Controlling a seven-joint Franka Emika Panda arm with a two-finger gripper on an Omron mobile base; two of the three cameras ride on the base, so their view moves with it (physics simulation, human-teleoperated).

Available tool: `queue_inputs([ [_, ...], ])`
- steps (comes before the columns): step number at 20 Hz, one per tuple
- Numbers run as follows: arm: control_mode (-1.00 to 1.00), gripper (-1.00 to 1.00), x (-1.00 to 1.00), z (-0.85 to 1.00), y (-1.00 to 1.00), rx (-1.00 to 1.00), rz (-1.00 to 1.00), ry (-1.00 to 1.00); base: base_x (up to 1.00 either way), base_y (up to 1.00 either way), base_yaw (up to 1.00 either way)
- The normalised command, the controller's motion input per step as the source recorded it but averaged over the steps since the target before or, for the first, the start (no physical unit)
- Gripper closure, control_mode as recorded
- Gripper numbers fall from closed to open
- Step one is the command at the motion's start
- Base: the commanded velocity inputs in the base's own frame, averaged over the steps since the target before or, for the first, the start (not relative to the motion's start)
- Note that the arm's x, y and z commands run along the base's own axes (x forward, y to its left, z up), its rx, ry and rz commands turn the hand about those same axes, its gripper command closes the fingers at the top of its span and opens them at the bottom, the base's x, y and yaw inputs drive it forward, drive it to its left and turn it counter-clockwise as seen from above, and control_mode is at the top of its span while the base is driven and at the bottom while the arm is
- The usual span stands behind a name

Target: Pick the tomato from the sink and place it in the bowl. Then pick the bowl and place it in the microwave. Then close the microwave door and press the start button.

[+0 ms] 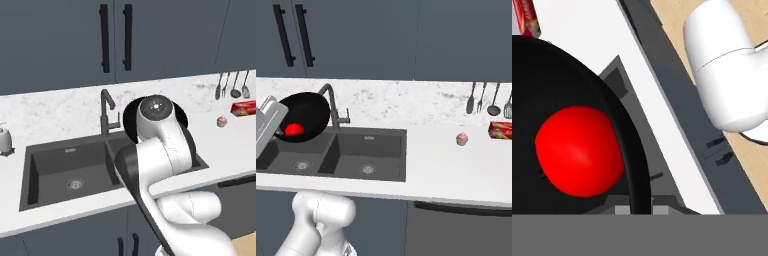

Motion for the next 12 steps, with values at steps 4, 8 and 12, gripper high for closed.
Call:
queue_inputs([
  [4,1.00,1.00,0.00,0.00,0.00,0.00,0.00,0.00,-0.18,0.11,-0.72],
  [8,1.00,1.00,0.00,0.00,0.00,0.00,0.00,0.00,-0.11,0.11,-0.86],
  [12,1.00,1.00,0.00,0.00,0.00,0.00,0.00,0.00,0.00,0.05,-0.94],
])
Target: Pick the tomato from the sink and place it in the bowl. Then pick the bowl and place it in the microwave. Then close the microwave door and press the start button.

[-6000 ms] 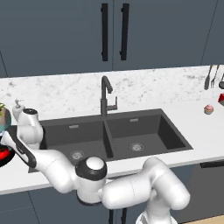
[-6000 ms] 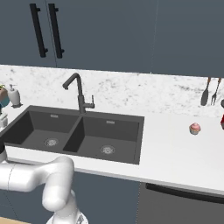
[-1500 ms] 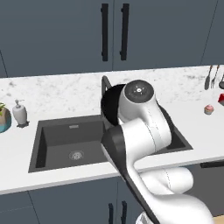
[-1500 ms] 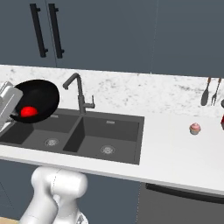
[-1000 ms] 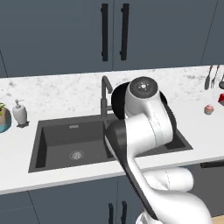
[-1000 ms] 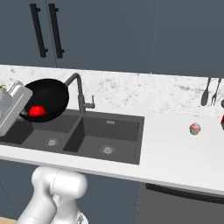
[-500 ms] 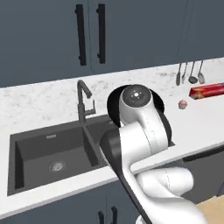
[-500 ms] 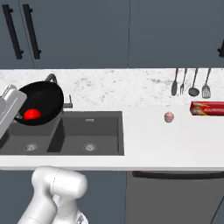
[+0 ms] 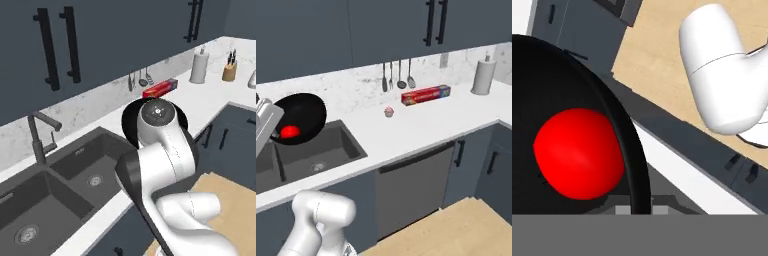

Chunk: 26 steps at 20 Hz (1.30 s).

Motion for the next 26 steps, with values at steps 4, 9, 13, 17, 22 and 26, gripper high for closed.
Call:
queue_inputs([
  [4,1.00,1.00,0.00,0.00,0.00,0.00,0.00,0.00,0.00,-0.01,-0.94],
  [9,1.00,1.00,0.00,0.00,0.00,0.00,0.00,0.00,0.03,-0.29,-0.86],
  [13,1.00,1.00,0.00,0.00,0.00,0.00,0.00,0.00,0.09,-0.95,-0.58],
  [17,1.00,1.00,0.00,0.00,0.00,0.00,0.00,0.00,0.02,-1.00,-0.34],
  [22,1.00,1.00,0.00,0.00,0.00,0.00,0.00,0.00,0.36,-1.00,-0.21],
  [26,1.00,1.00,0.00,0.00,0.00,0.00,0.00,0.00,0.82,-1.00,-0.11],
])
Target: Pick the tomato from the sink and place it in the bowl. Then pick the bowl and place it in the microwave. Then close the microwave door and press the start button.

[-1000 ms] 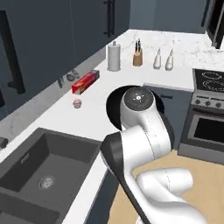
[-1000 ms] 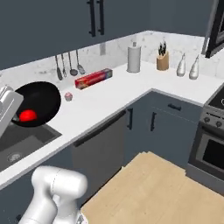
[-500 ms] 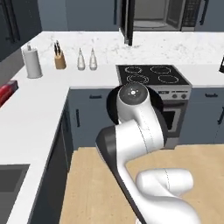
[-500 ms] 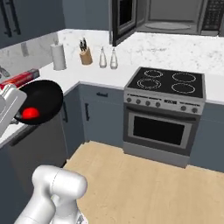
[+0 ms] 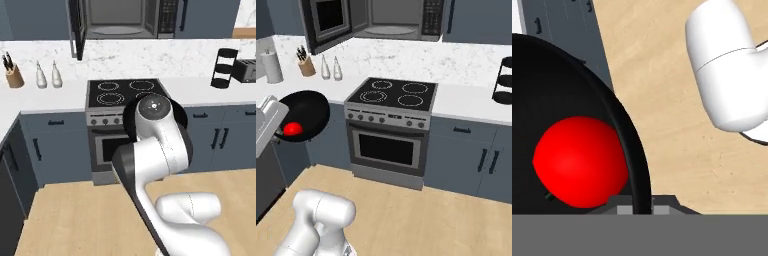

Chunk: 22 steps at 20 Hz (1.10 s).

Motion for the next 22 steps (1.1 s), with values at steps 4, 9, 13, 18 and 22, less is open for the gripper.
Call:
queue_inputs([
  [4,1.00,1.00,0.00,0.00,0.00,0.00,0.00,0.00,1.00,-0.76,-0.16],
  [9,1.00,1.00,0.00,0.00,0.00,0.00,0.00,0.00,1.00,-0.08,-0.25],
  [13,1.00,1.00,0.00,0.00,0.00,0.00,0.00,0.00,1.00,0.57,-0.30],
  [18,1.00,1.00,0.00,0.00,0.00,0.00,0.00,0.00,0.81,0.52,-0.25],
  [22,1.00,1.00,0.00,0.00,0.00,0.00,0.00,0.00,0.71,0.56,-0.12],
])
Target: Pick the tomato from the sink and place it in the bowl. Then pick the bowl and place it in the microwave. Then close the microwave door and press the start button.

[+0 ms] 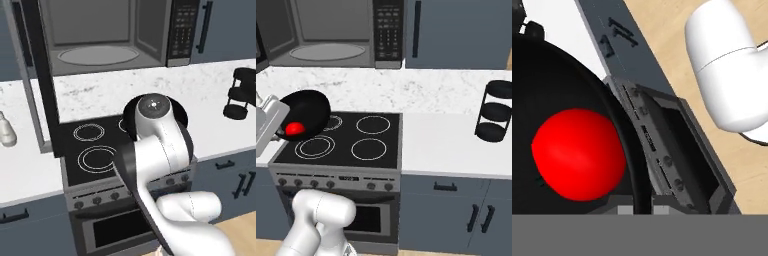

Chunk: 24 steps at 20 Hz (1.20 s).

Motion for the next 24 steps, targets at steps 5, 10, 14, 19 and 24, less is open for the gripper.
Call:
queue_inputs([
  [5,1.00,1.00,0.00,0.00,0.00,0.00,0.00,0.00,0.49,0.10,-0.02],
  [10,1.00,1.00,0.00,0.00,0.00,0.00,0.00,0.00,0.33,0.00,0.00],
  [14,1.00,1.00,0.00,0.00,0.00,0.00,0.00,0.00,0.20,0.07,0.06],
  [19,1.00,1.00,0.00,0.00,0.00,0.00,0.00,0.00,0.43,0.06,0.11],
  [24,1.00,1.00,0.00,0.00,0.00,0.00,0.00,0.00,0.30,0.02,0.08],
])
